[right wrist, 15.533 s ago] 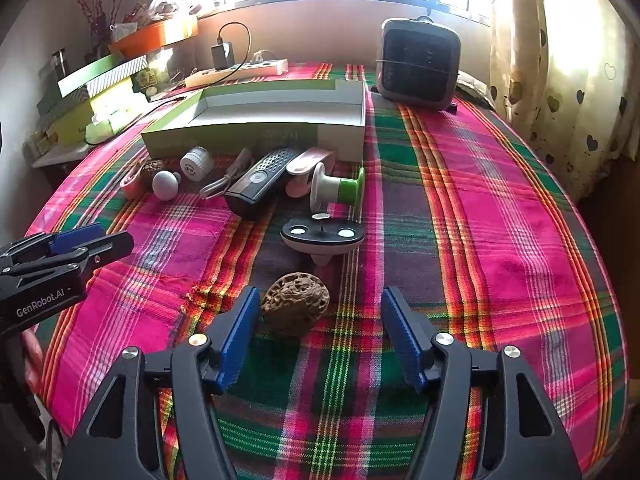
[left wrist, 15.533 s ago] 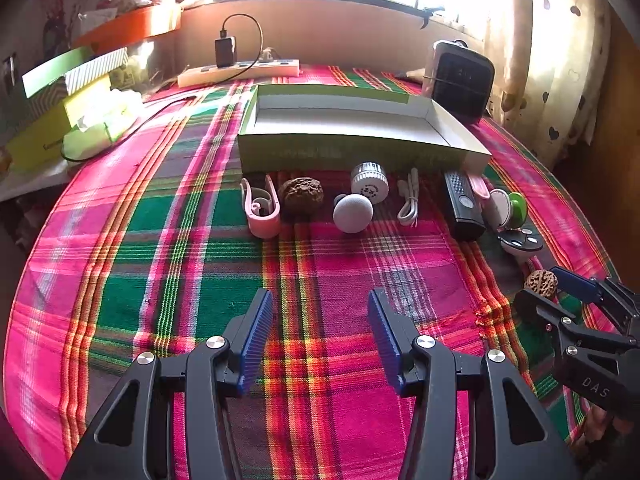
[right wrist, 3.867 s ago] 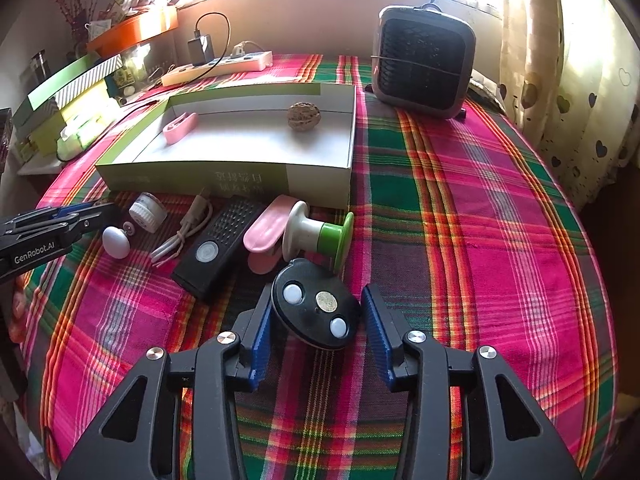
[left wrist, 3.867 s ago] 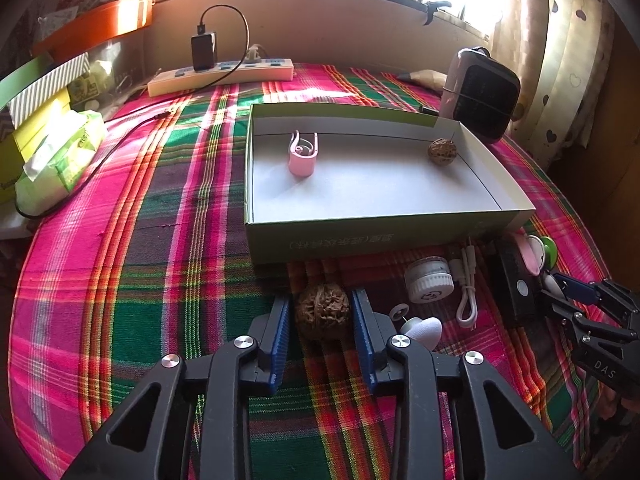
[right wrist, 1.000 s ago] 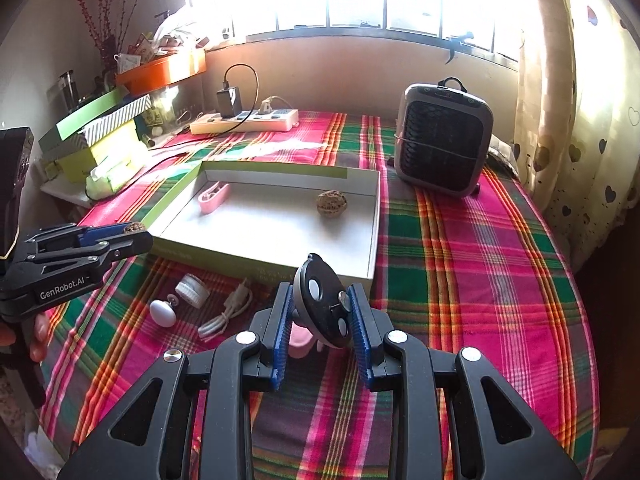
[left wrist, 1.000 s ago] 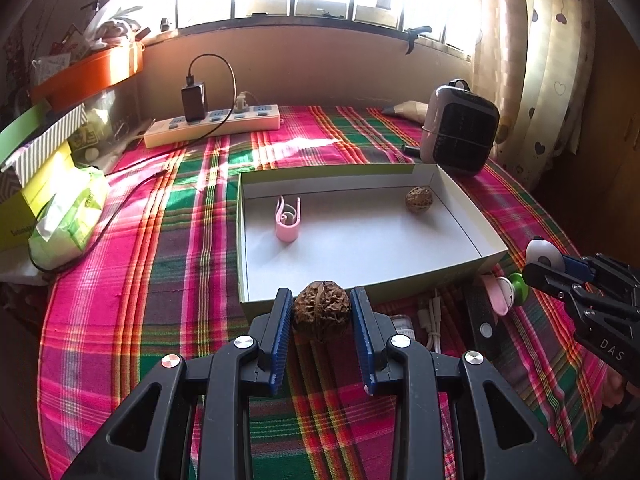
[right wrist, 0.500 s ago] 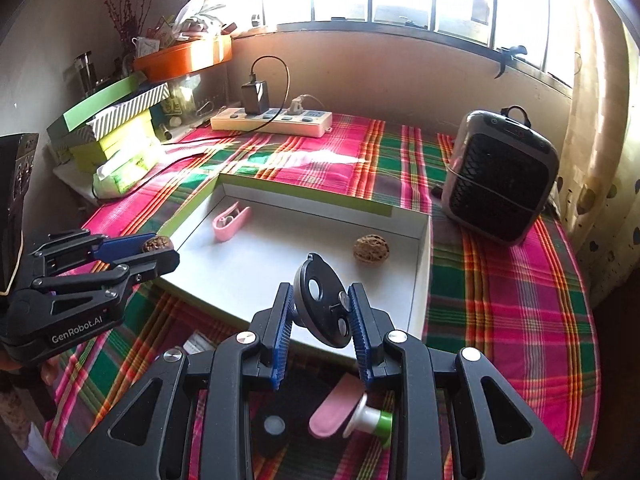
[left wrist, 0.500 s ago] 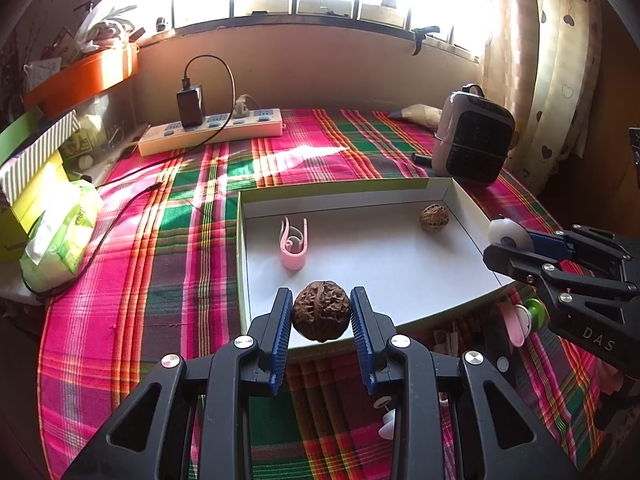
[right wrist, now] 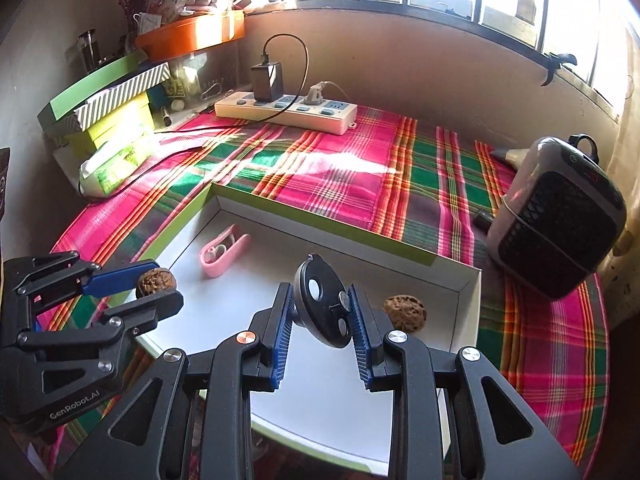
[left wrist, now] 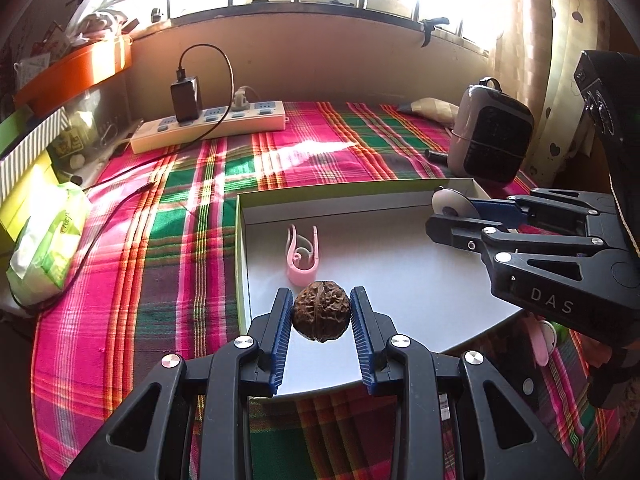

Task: Organize objects

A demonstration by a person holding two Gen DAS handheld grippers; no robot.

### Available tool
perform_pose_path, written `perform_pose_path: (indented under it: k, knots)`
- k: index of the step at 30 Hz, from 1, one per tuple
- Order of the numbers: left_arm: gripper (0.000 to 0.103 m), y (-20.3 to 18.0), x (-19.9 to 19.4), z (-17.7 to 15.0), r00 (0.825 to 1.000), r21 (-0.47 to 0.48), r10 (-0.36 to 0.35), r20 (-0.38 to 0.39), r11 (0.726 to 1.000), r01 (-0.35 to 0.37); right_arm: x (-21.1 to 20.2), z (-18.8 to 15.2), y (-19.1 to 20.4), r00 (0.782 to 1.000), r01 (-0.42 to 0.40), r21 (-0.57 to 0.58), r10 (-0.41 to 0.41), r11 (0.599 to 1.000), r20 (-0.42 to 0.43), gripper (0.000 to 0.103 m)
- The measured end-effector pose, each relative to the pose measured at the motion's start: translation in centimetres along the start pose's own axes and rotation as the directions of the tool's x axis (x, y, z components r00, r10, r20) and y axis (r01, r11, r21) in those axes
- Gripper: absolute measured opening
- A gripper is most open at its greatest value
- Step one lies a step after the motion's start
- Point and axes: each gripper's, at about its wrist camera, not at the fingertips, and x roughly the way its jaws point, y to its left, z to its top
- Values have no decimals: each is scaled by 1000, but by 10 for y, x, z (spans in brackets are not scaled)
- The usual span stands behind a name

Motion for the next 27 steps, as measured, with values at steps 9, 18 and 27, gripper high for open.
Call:
perform_pose_path:
  k: [9, 18, 27]
  knots:
    - [28, 1, 15, 3, 1000, 1, 2, -22, 1000, -2, 31, 17, 6, 999, 3, -41, -5, 999, -49, 29]
    - [28, 1, 25, 5, 999, 22, 9, -33, 1000, -9, 55, 24, 12, 995, 12, -81, -21, 997, -101, 29]
    - [28, -3, 33, 6, 999, 36, 6, -46, 999, -4, 65, 27, 15, 993, 24, -109, -37, 994, -116, 29]
